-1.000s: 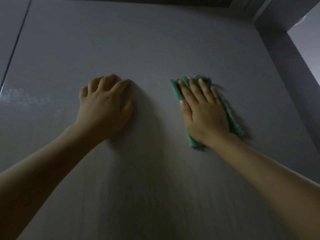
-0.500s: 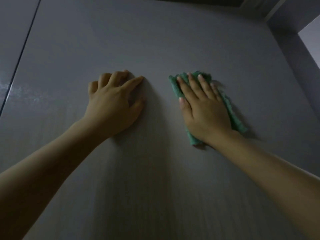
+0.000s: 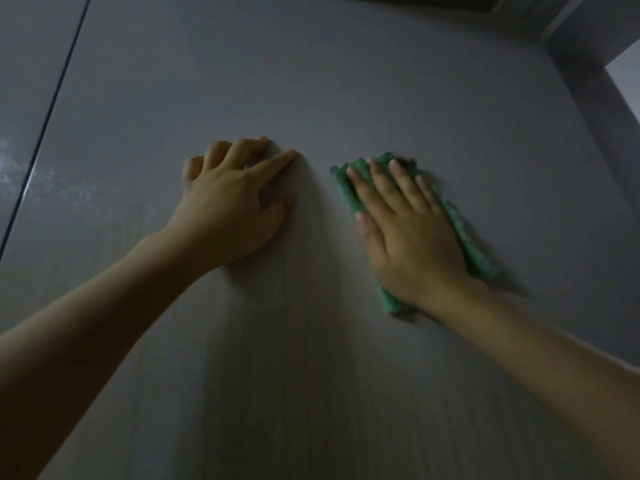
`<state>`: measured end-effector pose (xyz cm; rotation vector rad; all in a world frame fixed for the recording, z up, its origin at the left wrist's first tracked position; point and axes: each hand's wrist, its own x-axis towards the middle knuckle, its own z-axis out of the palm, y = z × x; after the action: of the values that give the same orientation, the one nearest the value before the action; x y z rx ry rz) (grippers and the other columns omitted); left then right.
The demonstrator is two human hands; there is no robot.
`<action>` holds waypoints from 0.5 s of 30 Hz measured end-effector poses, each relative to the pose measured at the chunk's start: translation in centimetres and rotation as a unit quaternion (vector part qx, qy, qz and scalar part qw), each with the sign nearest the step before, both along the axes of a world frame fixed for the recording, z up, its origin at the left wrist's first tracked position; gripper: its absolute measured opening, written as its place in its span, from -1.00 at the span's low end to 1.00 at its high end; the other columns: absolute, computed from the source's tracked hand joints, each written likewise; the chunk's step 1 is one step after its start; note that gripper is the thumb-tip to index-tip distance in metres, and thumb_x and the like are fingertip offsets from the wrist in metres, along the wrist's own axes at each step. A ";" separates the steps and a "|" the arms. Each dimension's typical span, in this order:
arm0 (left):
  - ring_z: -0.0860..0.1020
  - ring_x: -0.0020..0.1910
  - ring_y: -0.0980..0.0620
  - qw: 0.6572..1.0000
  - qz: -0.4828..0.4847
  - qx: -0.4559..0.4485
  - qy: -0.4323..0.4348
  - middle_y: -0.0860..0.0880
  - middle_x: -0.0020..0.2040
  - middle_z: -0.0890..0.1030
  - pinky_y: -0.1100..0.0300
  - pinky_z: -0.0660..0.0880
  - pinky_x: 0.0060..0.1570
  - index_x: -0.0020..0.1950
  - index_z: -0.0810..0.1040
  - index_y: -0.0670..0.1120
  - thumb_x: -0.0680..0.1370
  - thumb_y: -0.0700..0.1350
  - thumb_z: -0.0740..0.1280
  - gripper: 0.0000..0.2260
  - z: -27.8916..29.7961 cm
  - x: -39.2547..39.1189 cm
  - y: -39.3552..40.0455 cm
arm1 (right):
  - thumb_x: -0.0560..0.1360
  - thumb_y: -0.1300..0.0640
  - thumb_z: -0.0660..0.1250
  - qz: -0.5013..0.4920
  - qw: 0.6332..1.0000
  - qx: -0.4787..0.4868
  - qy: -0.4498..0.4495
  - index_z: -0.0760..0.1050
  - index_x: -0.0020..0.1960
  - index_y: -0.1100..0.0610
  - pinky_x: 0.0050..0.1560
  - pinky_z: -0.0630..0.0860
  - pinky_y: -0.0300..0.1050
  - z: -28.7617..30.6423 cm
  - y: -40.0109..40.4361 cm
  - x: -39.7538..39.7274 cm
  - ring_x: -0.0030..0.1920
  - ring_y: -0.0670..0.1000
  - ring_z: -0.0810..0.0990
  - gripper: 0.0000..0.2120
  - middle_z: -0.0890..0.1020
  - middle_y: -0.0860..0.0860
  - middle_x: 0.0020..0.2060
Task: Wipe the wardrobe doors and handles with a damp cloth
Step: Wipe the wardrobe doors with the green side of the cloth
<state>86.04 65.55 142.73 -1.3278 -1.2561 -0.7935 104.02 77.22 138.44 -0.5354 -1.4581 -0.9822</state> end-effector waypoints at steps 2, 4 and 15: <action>0.08 0.46 -0.09 1.000 -0.003 0.004 -0.004 0.02 0.53 0.17 -0.05 0.02 0.39 0.52 0.17 0.20 0.43 0.26 -0.03 -0.36 -0.1 -0.1 0.1 | 0.60 -0.05 -0.06 -0.005 0.998 0.022 -0.055 0.23 0.50 0.06 0.47 0.11 0.15 -3.2 -0.4 -0.6 0.49 0.12 0.21 -0.49 0.29 0.04 0.47; 0.07 0.46 -0.08 1.000 -0.003 0.001 -0.006 0.02 0.53 0.16 -0.03 0.00 0.39 0.52 0.16 0.20 0.42 0.27 -0.03 -0.35 -0.1 0.0 0.2 | 0.62 -0.06 -0.07 -0.010 0.993 0.025 -0.119 0.19 0.52 0.03 0.49 0.05 0.11 -5.4 -0.5 -0.3 0.52 0.07 0.13 -0.50 0.23 0.01 0.50; 0.22 0.43 -0.17 0.995 -0.038 0.079 -0.040 -0.11 0.45 0.34 -0.10 0.06 0.39 0.38 0.45 0.02 0.49 0.13 0.05 -0.49 -0.6 -3.0 -2.0 | 0.59 -0.04 -0.05 0.011 1.000 0.012 0.005 0.26 0.48 0.09 0.46 0.12 0.17 -2.4 -1.5 -3.8 0.47 0.16 0.24 -0.49 0.33 0.07 0.45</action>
<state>83.08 63.52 142.10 -1.2320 -1.1858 -0.9875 100.26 75.74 136.00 -0.5044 -1.4398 -0.9772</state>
